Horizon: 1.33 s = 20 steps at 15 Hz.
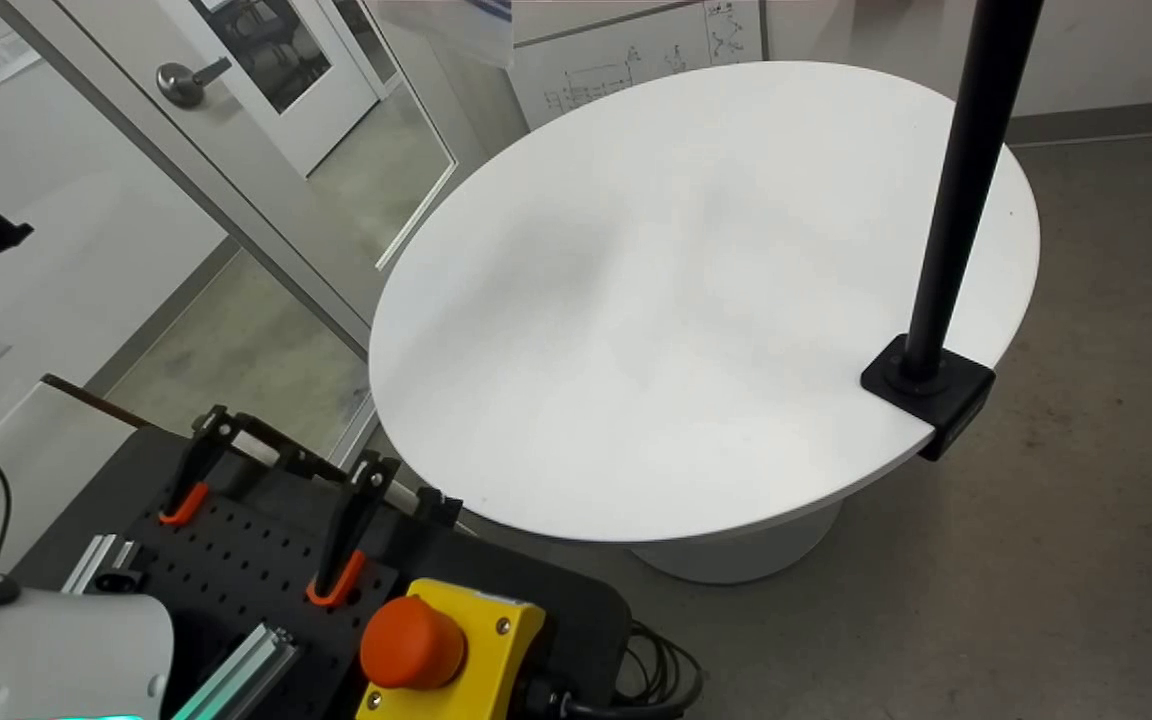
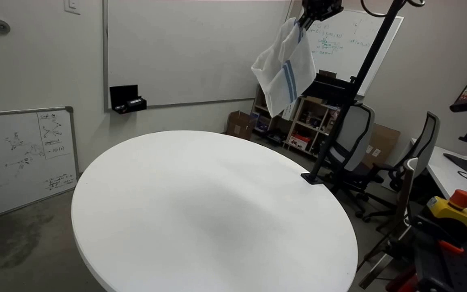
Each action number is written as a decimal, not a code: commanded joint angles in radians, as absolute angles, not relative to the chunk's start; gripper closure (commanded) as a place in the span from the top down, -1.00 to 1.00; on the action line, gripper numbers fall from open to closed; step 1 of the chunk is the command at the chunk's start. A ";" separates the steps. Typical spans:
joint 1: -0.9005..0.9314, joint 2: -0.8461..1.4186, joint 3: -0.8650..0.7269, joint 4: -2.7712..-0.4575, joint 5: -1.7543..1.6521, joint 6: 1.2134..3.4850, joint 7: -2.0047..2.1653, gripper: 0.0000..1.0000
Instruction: Put the cloth on the table
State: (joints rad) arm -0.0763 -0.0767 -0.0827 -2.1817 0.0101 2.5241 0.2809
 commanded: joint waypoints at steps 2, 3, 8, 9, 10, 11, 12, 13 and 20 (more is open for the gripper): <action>-0.081 -0.057 -0.078 -2.258 0.006 2.466 0.253 -0.94; -0.080 -0.049 -0.078 -2.271 0.006 2.458 0.250 -0.93; -0.083 0.031 -0.082 -2.323 -0.151 2.445 0.344 -0.94; -0.081 0.051 -0.086 -2.328 -0.185 2.450 0.362 -0.94; -0.078 0.071 -0.090 -2.331 -0.214 2.457 0.379 -0.94; -0.075 0.094 -0.095 -2.329 -0.236 2.457 0.394 -0.94; -0.072 0.119 -0.099 -2.327 -0.250 2.461 0.401 -0.94; -0.069 0.139 -0.103 -2.324 -0.262 2.464 0.407 -0.94; -0.021 0.284 -0.160 -2.312 -0.374 2.586 0.502 -0.94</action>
State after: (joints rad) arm -0.0606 0.2277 -0.1196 -2.3335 -0.3188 2.5360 0.4374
